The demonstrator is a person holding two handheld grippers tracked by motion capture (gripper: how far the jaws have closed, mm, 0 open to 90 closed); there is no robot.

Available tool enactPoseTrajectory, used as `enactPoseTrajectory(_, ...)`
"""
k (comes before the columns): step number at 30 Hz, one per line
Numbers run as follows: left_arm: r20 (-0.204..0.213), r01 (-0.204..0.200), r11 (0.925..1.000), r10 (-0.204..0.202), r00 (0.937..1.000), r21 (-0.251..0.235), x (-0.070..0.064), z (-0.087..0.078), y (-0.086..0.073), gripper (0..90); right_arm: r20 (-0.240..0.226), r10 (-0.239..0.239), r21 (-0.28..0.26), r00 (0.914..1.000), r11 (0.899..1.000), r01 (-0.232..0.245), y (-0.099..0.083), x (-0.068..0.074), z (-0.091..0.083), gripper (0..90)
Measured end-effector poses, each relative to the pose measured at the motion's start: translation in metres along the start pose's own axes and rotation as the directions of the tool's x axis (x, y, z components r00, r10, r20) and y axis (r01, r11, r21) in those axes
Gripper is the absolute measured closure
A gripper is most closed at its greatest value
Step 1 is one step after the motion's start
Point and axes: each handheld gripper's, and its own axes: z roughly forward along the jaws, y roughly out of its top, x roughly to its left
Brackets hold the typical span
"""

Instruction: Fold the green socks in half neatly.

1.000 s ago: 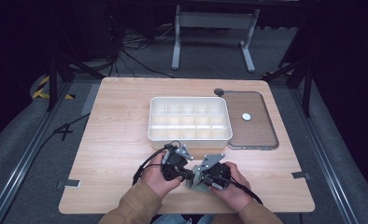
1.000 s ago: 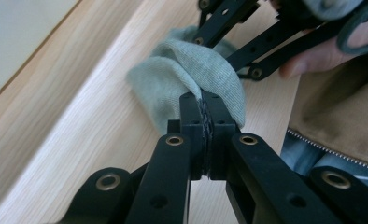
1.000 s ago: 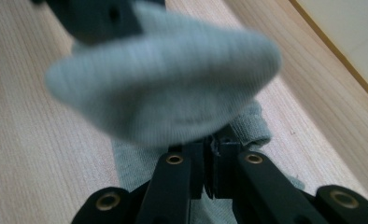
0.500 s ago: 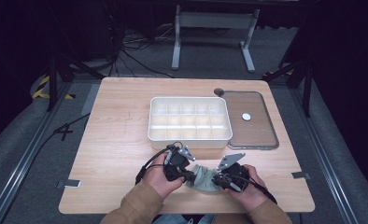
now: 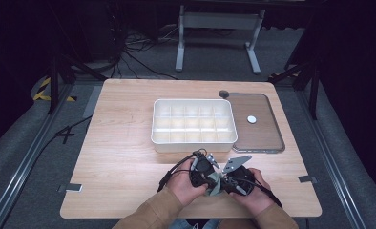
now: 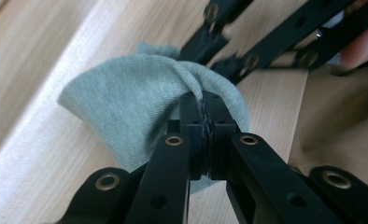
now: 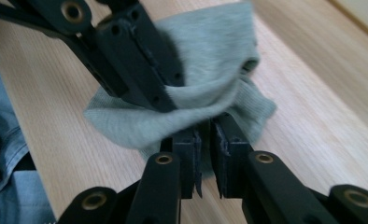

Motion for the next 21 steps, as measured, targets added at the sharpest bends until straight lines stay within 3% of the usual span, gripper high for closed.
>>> enactPoseTrajectory(3, 0.008, 0.013, 0.9999, -0.013, 0.9999, -0.012, -0.001, -0.003, -0.001, 88.2, 0.019, 0.011, -0.014, 0.9998, 1.0, -0.011, -0.002, -0.003, -0.007, 82.1)
enactPoseTrajectory(9, 0.02, 0.021, 0.999, -0.022, 0.9996, 0.039, 0.0, 0.011, -0.002, 87.0, 0.018, 0.02, 0.013, 0.9996, 1.0, -0.021, -0.006, -0.007, 0.0, 82.9)
enactPoseTrajectory(12, 0.055, 0.029, 0.9991, -0.031, 0.998, 0.031, 0.002, 0.015, -0.003, 81.2, 0.056, 0.029, -0.024, 0.998, 0.999, -0.028, -0.006, -0.007, -0.015, 82.2)
enactPoseTrajectory(16, 0.055, 0.015, 0.9999, -0.015, 0.9983, 0.007, 0.0, 0.001, -0.006, 64.0, 0.062, 0.048, -0.057, 0.9969, 0.997, -0.045, -0.009, -0.008, -0.029, 80.5)
enactPoseTrajectory(19, 0.049, 0.038, 0.9986, -0.036, 0.9982, -0.037, 0.0, -0.013, -0.008, 62.2, 0.046, 0.06, -0.057, 0.9972, 0.997, -0.057, -0.011, -0.008, -0.03, 77.8)
enactPoseTrajectory(21, 0.025, 0.029, 0.9991, -0.028, 0.9993, -0.032, 0.002, -0.018, -0.009, 62.9, 0.02, 0.067, -0.048, 0.9976, 0.997, -0.066, -0.013, -0.006, -0.03, 75.8)
